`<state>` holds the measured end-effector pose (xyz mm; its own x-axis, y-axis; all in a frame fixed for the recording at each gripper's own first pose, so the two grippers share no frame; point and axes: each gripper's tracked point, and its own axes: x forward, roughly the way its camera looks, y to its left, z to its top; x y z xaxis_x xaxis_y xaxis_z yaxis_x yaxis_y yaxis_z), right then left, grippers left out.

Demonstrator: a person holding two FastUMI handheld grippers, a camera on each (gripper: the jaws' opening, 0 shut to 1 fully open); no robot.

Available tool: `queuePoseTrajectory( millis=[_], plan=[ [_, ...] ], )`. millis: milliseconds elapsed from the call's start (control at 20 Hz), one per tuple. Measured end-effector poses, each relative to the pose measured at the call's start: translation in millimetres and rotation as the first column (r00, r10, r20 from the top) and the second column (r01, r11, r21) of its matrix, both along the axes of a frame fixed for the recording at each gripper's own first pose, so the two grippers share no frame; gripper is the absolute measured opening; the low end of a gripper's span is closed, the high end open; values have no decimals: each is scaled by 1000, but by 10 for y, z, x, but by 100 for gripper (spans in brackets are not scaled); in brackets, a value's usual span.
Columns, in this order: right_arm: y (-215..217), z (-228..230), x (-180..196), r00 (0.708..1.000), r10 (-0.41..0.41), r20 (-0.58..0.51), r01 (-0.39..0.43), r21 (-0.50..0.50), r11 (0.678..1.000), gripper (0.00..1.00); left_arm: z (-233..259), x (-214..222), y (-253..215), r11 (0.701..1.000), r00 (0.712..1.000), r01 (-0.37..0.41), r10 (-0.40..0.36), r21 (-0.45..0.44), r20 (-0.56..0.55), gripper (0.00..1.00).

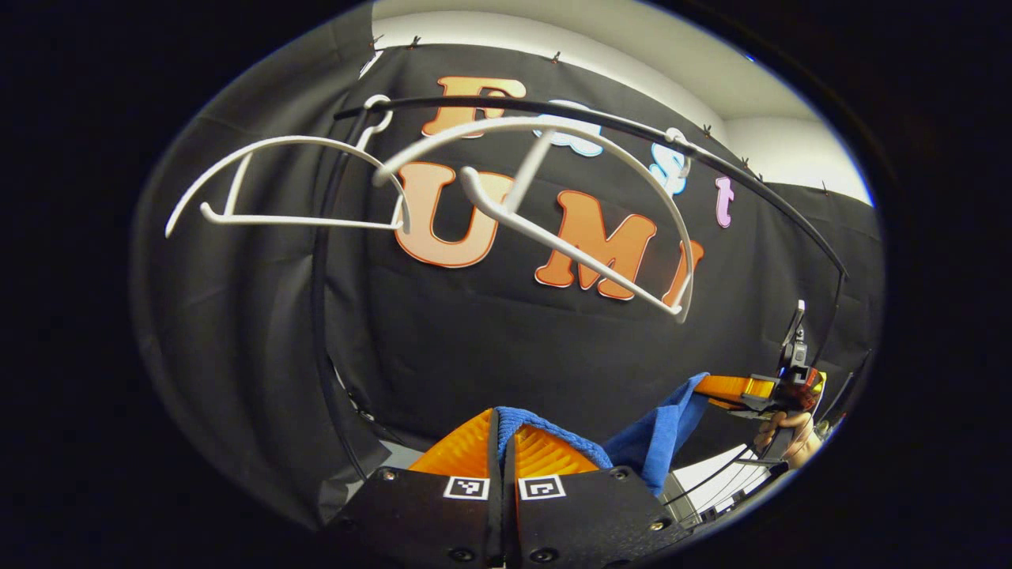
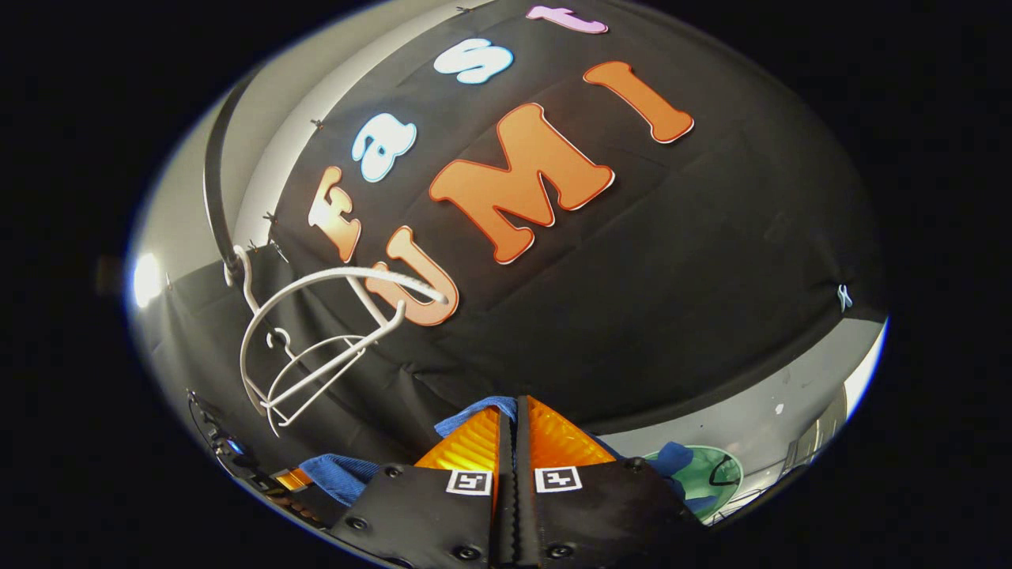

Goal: Grasp the clothes on the hanger with both hands and then place them into the laundry hamper below.

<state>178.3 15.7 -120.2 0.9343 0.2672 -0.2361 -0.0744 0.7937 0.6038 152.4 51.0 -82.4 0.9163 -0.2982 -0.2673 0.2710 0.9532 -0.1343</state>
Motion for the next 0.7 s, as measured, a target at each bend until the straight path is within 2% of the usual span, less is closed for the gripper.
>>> queuePoseTrajectory(
  millis=[350, 700],
  plan=[
    [-23, -350, -120, 998, 9, -59, -12, -46, 999, 7, -430, -70, -649, 997, 995, 79, -77, 23, -63, 0],
    [-167, -784, -195, 991, -10, -133, -2, -92, 996, 7, -845, -36, -1258, 989, 978, 149, -147, 3, -150, 0]
  ],
)
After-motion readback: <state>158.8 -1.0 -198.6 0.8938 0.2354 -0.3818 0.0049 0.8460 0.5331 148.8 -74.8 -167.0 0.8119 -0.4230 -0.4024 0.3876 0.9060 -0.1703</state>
